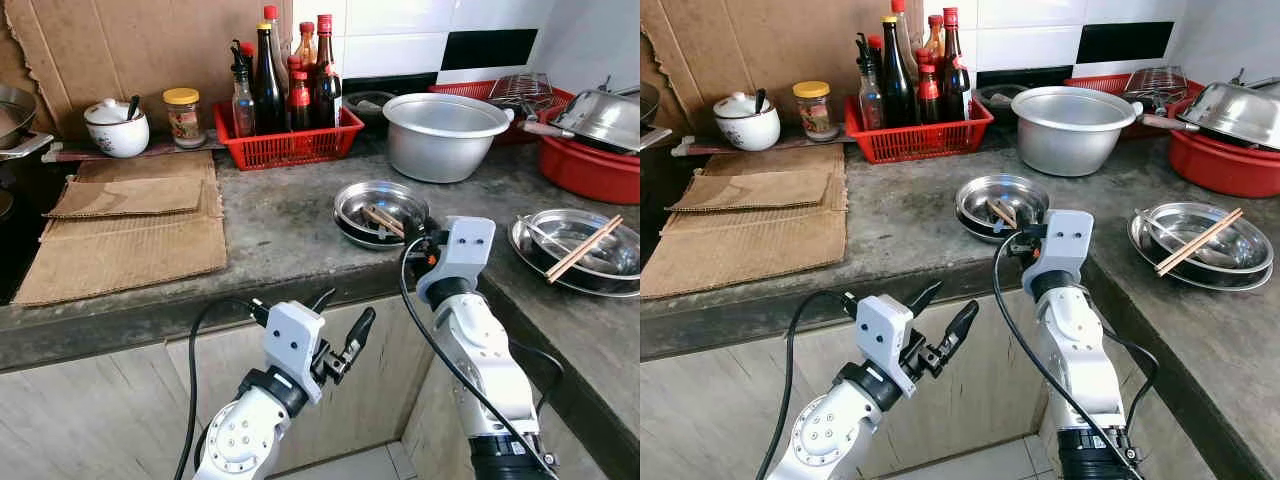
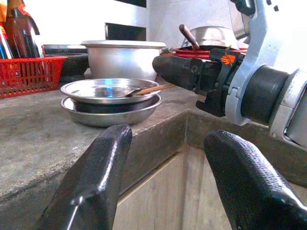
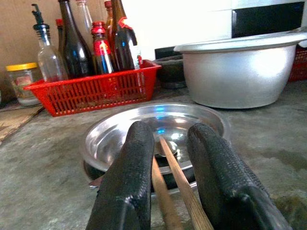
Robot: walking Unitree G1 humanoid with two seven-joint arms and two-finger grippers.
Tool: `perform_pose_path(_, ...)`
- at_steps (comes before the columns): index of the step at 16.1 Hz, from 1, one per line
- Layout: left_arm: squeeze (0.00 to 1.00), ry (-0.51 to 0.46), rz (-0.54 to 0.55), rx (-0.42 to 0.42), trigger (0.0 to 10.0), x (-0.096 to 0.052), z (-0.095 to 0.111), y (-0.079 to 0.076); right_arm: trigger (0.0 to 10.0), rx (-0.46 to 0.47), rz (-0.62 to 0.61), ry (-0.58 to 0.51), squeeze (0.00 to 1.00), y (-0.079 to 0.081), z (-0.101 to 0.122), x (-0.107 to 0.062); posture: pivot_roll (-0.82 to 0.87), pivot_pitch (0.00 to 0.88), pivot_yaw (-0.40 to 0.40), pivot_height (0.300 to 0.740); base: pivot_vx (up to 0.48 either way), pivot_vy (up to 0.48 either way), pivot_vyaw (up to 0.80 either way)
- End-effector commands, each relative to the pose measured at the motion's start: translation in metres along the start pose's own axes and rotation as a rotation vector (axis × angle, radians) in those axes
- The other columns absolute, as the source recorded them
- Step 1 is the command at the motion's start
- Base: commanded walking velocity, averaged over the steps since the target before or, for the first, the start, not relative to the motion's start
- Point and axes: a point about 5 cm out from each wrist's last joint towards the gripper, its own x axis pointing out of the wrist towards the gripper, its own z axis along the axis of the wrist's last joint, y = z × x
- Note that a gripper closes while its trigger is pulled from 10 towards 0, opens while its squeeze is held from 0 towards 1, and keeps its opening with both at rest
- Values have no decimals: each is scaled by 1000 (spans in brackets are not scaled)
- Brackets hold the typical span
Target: Kitchen organization
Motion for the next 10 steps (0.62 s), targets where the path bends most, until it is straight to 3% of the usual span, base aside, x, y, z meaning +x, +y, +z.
perform_pose_path(1, 0, -19, -1, 16, 10000, 2, 4, 1, 10000, -5, 15, 22, 0, 2, -3, 0, 18, 0, -46, 740, 0, 0, 0)
perform_pose_path(10, 0, -32, -9, 11, 10000, 3, 7, -1, 10000, -42, 15, 78, 0, 1, -13, -2, 21, 5, -50, 740, 0, 0, 0)
